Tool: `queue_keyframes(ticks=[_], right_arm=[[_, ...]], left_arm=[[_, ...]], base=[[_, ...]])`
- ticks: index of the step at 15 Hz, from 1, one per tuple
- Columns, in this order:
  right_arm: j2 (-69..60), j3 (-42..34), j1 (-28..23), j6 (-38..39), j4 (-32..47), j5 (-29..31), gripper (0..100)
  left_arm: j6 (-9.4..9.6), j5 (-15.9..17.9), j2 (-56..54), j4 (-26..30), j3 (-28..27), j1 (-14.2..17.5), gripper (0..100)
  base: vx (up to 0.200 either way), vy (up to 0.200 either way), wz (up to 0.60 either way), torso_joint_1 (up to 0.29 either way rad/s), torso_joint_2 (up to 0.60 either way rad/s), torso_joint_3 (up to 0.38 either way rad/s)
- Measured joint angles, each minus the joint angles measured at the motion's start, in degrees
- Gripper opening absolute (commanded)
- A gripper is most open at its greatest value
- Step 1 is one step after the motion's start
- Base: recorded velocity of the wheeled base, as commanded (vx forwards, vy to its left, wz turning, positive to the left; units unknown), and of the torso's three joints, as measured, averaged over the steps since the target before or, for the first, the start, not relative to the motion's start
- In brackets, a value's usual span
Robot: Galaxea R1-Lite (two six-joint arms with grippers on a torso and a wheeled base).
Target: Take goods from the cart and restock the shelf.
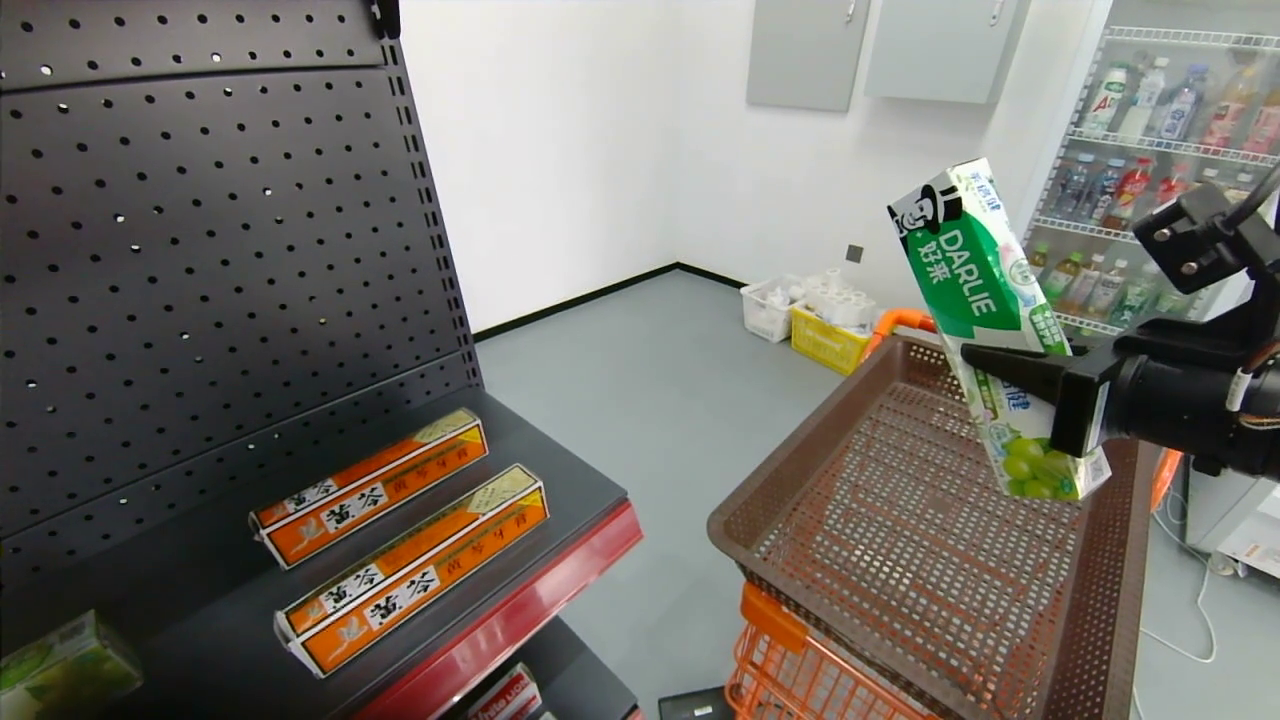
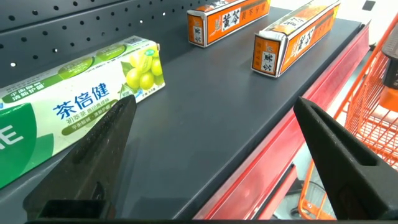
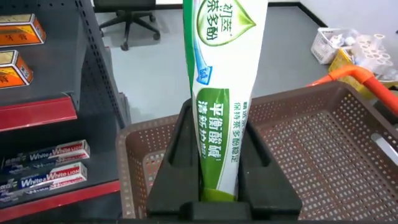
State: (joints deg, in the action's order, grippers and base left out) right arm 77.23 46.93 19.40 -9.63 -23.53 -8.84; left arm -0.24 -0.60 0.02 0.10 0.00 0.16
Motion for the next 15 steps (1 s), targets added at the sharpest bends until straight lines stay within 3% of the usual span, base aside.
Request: queue_keyframes(ticks=[15], right_arm=[[0.1,-2.4,0.0,0.1,-1.8,-0.1,0]], left_arm=[[0.0,0.0,0.0,0.0,0.0,0.0,100]], base=[[0.0,0.0,0.6,0.002,0.0,0.003]])
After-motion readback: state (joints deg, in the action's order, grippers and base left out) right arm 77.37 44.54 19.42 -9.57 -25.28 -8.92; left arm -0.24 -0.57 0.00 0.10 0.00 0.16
